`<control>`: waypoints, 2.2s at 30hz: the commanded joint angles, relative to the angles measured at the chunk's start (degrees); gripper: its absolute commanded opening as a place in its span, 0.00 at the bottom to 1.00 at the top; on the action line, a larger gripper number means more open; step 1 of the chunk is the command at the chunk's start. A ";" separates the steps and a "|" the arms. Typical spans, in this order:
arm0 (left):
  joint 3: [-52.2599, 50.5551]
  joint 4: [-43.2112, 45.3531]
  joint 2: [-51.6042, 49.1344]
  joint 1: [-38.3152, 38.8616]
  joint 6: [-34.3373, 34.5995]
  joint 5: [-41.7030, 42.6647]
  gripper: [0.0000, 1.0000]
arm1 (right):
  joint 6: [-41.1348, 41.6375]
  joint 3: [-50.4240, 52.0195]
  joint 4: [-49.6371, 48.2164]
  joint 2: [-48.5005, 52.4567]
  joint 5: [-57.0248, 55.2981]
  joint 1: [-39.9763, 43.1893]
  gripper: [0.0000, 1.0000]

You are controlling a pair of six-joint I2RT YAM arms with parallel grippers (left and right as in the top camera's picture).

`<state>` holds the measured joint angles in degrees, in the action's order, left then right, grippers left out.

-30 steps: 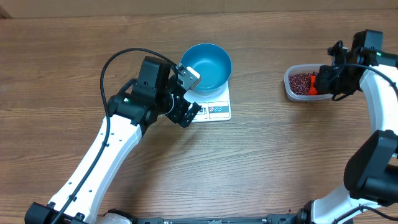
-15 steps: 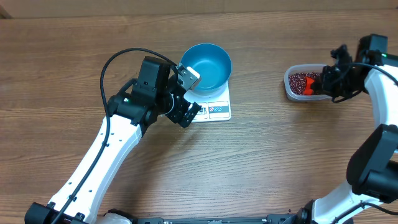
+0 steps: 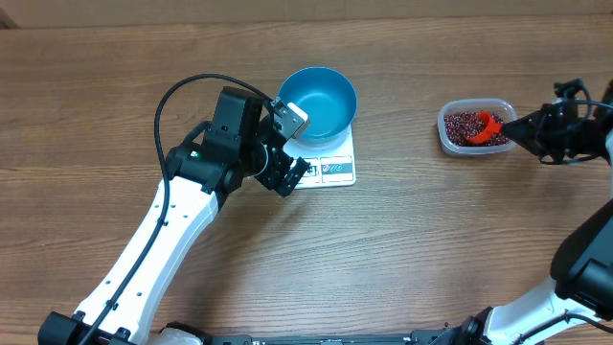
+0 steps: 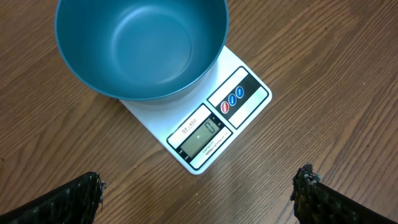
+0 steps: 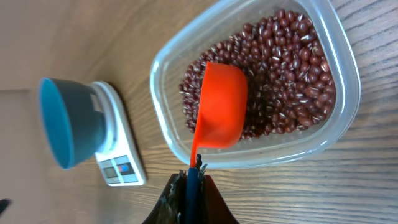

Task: Scoop item into bowl and weigh 150g on scale
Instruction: 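Dip the scoop into the red beans and lift it filled, then carry the filled scoop with the right gripper over the teal bowl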

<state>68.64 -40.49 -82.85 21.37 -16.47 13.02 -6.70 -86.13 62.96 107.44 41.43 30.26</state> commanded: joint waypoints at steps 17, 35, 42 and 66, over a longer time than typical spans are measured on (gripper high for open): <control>1.22 0.20 0.13 -0.13 -0.22 -0.31 0.99 | -8.63 0.37 5.31 -0.04 17.84 6.51 0.04; 1.22 0.22 0.13 -0.13 -0.22 -0.31 1.00 | -8.68 0.28 6.86 -0.04 26.93 13.35 0.04; 1.22 0.22 0.13 -0.13 -0.22 -0.31 1.00 | -13.00 0.28 10.67 -0.04 35.82 17.51 0.04; 1.22 0.22 0.13 -0.13 -0.22 -0.31 1.00 | -17.55 0.28 13.40 -0.04 40.74 -4.57 0.04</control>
<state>68.64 -40.49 -82.85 21.37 -16.47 13.02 -25.85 -86.04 78.54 107.44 79.99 29.10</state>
